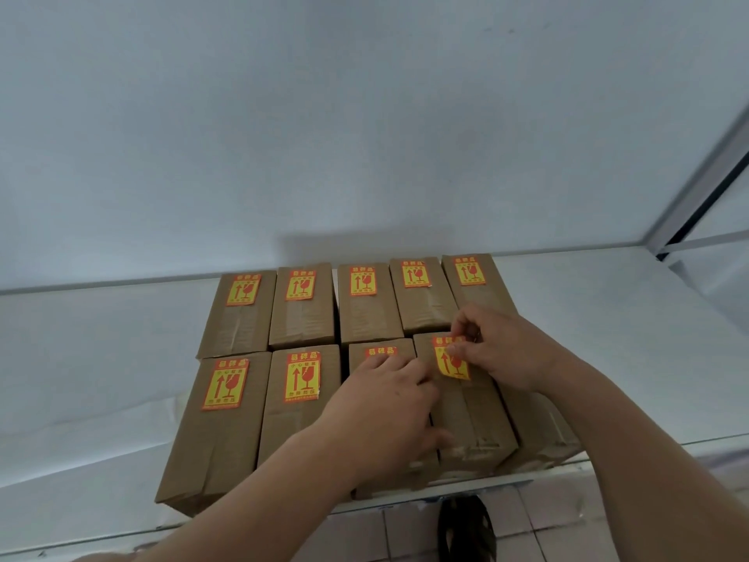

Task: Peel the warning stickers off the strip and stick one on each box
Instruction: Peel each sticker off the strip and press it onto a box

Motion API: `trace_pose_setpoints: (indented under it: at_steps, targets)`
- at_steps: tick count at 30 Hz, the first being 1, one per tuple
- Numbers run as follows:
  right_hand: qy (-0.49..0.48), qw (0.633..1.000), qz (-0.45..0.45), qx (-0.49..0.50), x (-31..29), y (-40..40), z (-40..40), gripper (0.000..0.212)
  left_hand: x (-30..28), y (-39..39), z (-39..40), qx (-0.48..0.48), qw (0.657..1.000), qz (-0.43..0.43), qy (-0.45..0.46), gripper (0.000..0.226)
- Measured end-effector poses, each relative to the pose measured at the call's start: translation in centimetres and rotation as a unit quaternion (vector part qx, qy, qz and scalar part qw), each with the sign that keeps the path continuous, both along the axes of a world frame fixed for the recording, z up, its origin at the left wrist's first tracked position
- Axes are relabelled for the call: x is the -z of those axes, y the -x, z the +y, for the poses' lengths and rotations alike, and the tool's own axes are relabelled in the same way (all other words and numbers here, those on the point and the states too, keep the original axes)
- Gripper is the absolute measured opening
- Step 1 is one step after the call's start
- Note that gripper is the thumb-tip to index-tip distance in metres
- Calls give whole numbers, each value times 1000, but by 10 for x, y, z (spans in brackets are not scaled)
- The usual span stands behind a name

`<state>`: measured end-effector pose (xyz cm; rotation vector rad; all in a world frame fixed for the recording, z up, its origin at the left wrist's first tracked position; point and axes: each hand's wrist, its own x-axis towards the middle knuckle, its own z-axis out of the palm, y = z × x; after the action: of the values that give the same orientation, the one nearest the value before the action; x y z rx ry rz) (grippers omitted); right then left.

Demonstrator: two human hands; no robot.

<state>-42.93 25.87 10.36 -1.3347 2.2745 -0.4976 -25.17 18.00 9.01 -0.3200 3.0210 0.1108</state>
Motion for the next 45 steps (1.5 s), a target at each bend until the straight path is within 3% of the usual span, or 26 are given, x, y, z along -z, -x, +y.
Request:
trace_pose_setpoints:
  at_steps: [13, 20, 27, 45]
  targets:
    - [-29, 998, 51, 3, 8, -5, -6, 15, 2, 1, -1, -1, 1000, -3, 3, 60]
    - [15, 993, 111, -28, 5, -5, 2, 19, 0, -1, 0, 0, 1000, -3, 3, 59]
    - [-33, 991, 117, -51, 13, -3, 18, 49, 1, -2, 0, 2, 1000, -1, -8, 60]
    - [-37, 985, 157, -56, 14, -10, 12, 47, 4, -2, -4, -6, 1000, -7, -8, 68]
